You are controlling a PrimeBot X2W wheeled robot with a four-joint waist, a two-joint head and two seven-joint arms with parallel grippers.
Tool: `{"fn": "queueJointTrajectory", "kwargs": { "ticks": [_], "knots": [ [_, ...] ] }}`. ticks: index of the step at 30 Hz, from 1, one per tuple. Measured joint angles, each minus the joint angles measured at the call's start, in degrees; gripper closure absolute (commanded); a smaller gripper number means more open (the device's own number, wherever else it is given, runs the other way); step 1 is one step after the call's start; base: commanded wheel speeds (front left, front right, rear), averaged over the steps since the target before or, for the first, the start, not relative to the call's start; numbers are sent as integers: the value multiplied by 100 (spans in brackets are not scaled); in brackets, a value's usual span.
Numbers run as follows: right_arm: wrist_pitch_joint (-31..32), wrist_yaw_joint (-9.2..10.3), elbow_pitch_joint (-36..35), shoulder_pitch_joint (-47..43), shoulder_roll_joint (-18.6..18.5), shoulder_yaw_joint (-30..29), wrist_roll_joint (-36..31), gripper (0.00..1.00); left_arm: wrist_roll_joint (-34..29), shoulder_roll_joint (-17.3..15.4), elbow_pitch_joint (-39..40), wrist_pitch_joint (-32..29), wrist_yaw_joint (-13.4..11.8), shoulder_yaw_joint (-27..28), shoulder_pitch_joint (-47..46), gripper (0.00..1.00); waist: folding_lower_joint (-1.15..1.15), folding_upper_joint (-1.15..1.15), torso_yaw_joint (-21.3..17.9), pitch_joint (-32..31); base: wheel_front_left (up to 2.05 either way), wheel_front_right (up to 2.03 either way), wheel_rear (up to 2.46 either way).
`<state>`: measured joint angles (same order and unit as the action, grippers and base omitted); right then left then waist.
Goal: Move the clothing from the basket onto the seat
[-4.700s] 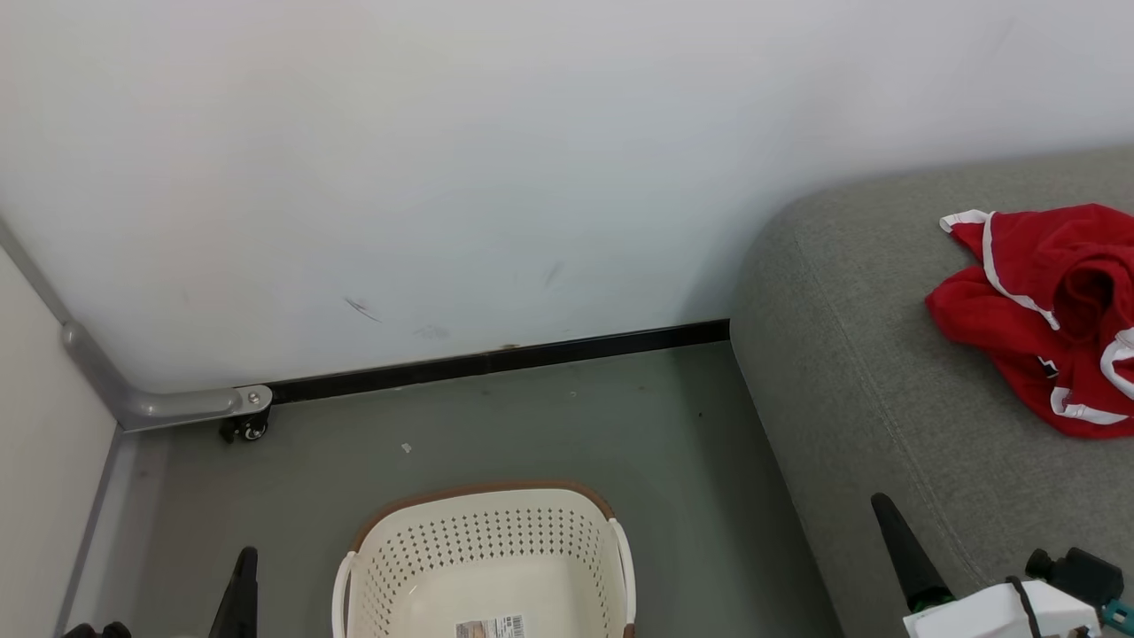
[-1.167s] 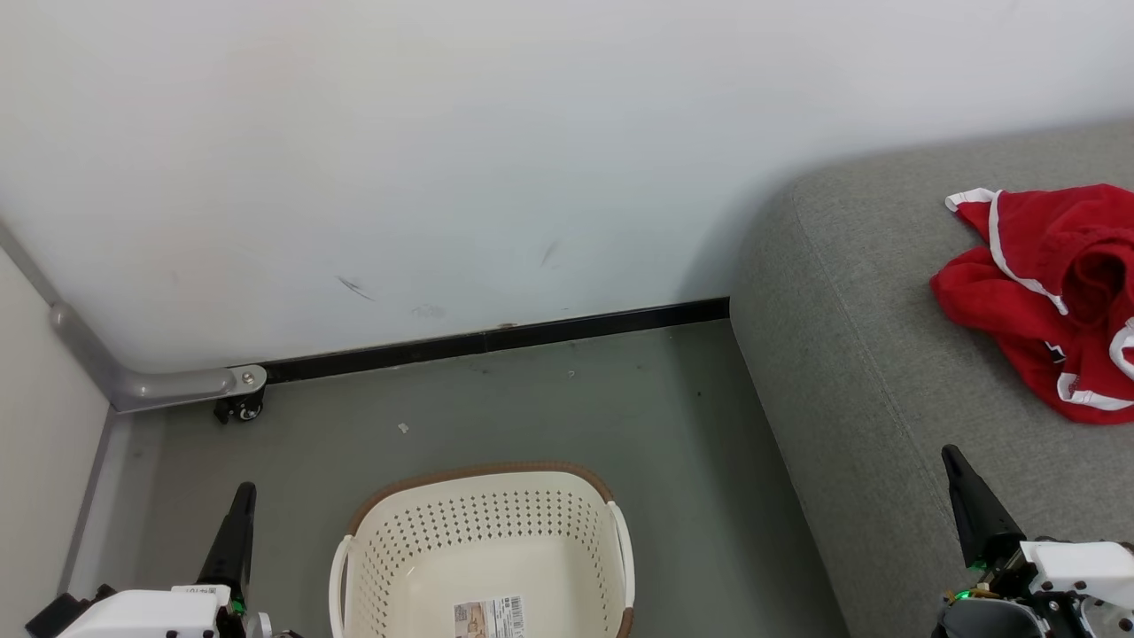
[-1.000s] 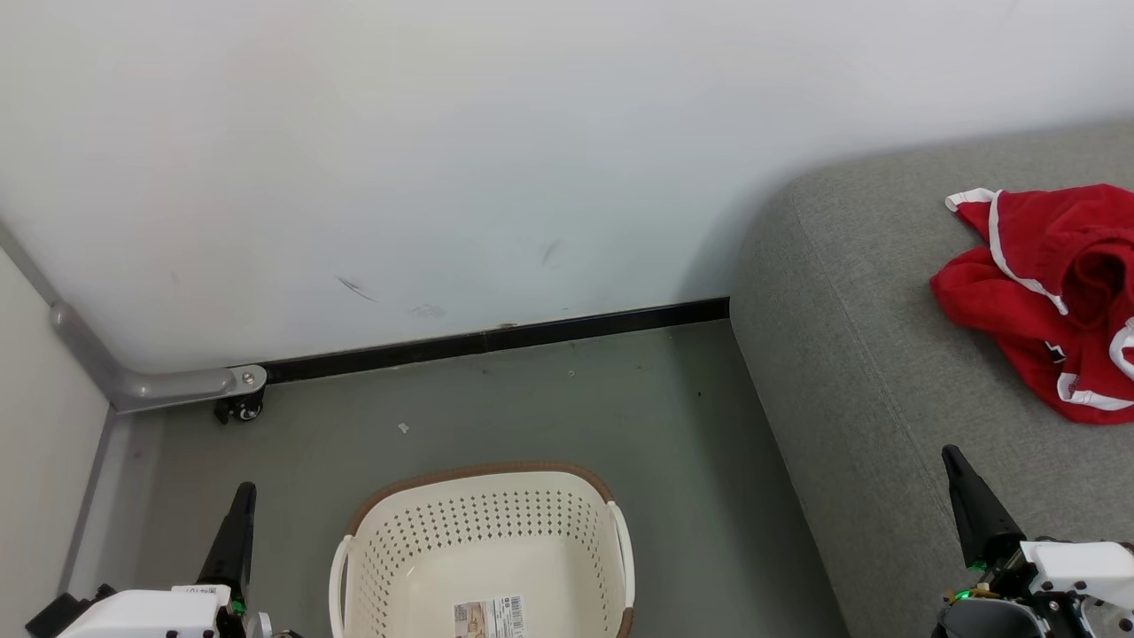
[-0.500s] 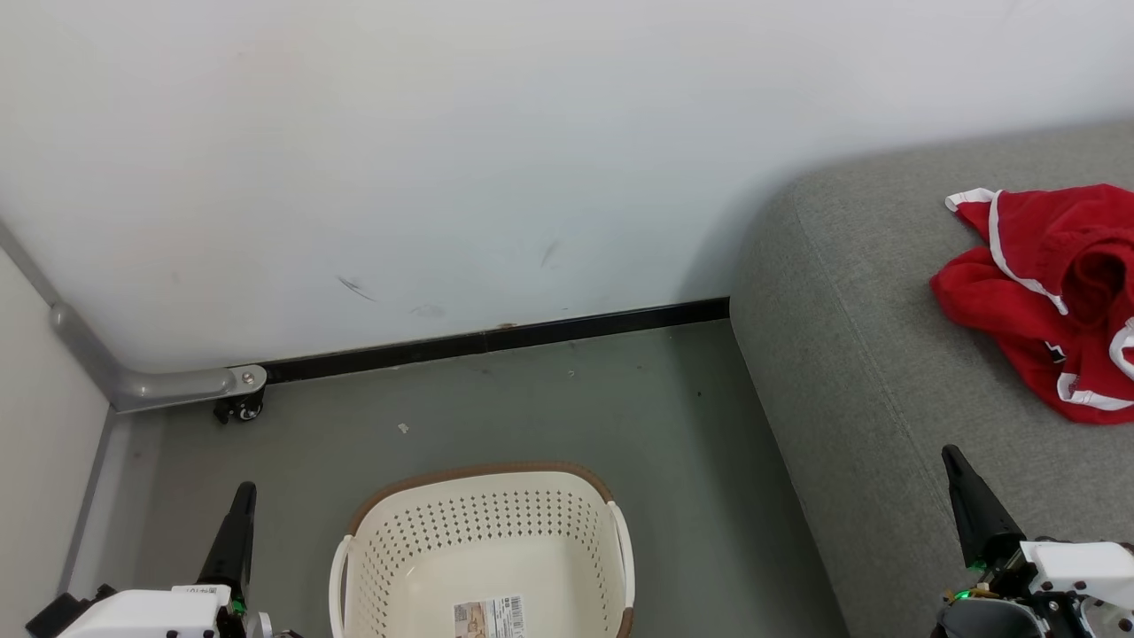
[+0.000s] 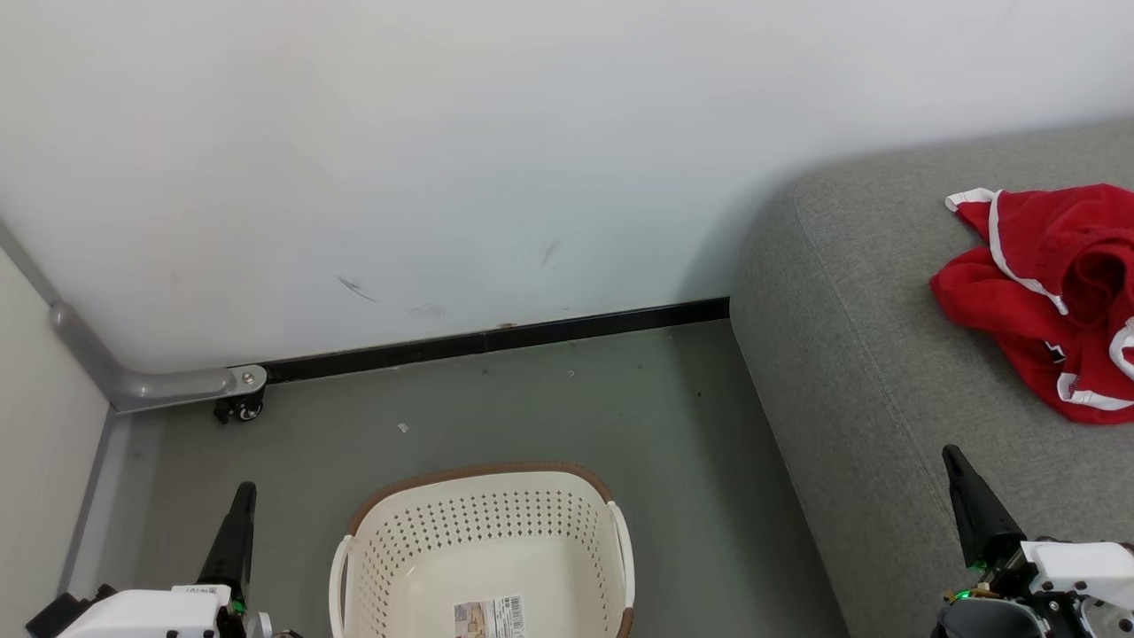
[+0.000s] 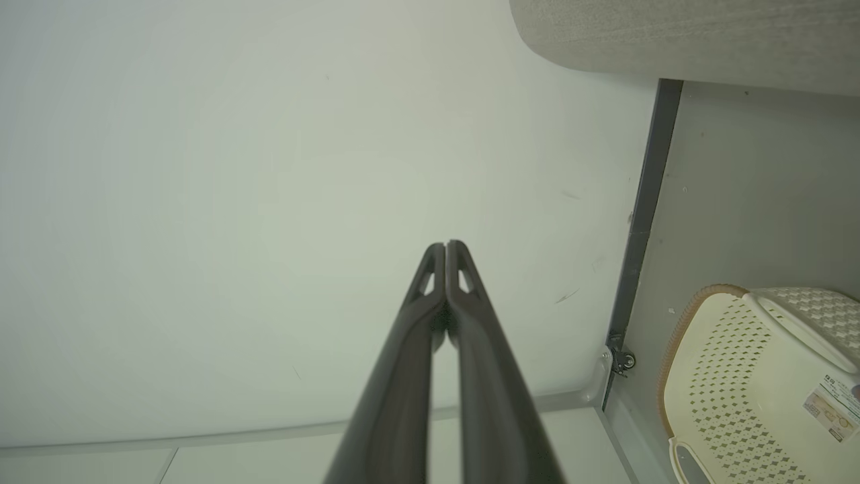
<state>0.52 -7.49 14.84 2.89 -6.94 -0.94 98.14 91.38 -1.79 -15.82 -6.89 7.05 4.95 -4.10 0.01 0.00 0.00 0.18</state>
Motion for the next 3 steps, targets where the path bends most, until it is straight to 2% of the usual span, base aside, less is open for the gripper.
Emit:
{"fn": "queueJointTrajectory", "kwargs": {
  "ticks": [3],
  "knots": [
    [4,0,0,0,4,-2,0,100,0,0,0,0,0,-1,0,100,0,0,0,0,0,0,0]
  ]
}}
